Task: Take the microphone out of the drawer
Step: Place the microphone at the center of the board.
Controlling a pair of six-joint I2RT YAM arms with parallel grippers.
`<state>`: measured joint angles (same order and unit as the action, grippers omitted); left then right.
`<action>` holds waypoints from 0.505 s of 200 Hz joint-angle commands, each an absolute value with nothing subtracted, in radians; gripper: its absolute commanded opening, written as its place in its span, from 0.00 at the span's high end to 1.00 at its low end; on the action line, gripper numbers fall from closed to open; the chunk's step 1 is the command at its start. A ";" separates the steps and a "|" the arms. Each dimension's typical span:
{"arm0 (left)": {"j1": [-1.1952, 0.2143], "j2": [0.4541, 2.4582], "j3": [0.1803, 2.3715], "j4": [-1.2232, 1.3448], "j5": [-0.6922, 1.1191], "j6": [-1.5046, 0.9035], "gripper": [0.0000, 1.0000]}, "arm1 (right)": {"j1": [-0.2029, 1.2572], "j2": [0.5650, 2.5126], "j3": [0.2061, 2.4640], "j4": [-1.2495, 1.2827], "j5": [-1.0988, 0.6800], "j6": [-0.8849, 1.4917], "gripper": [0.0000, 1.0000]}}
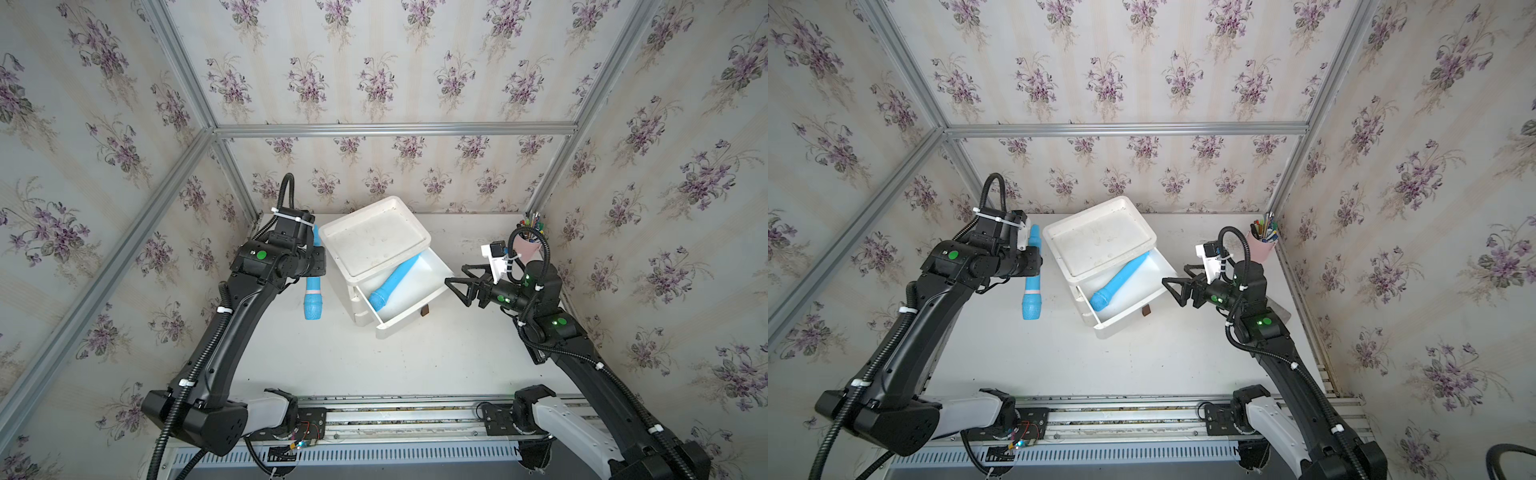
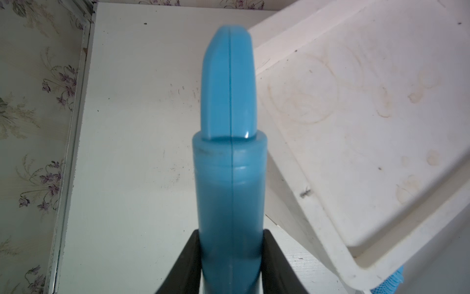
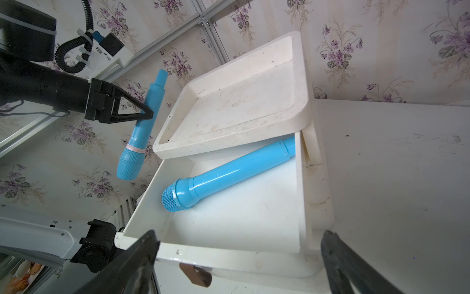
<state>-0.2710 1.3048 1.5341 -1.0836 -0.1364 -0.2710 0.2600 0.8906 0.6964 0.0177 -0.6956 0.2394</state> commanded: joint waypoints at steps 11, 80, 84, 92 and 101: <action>-0.213 1.304 1.483 -1.078 -0.112 -0.326 1.00 | 0.264 0.903 0.712 0.032 -0.703 0.232 0.02; -0.117 1.300 1.287 -0.964 -0.060 -0.403 1.00 | 0.275 0.925 0.733 0.029 -0.704 0.218 0.02; -0.115 1.300 1.274 -0.954 -0.058 -0.410 1.00 | 0.275 0.924 0.735 0.026 -0.703 0.216 0.02; -0.111 1.301 1.250 -0.934 -0.056 -0.422 1.00 | 0.275 0.925 0.736 0.023 -0.703 0.216 0.02; -0.108 1.303 1.224 -0.911 -0.058 -0.433 1.00 | 0.275 0.925 0.736 0.022 -0.703 0.215 0.02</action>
<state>-0.1165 1.2999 1.2720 -0.9909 -0.0727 -0.3729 0.2741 0.9245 0.7288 0.0170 -0.6975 0.2321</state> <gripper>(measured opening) 0.360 0.982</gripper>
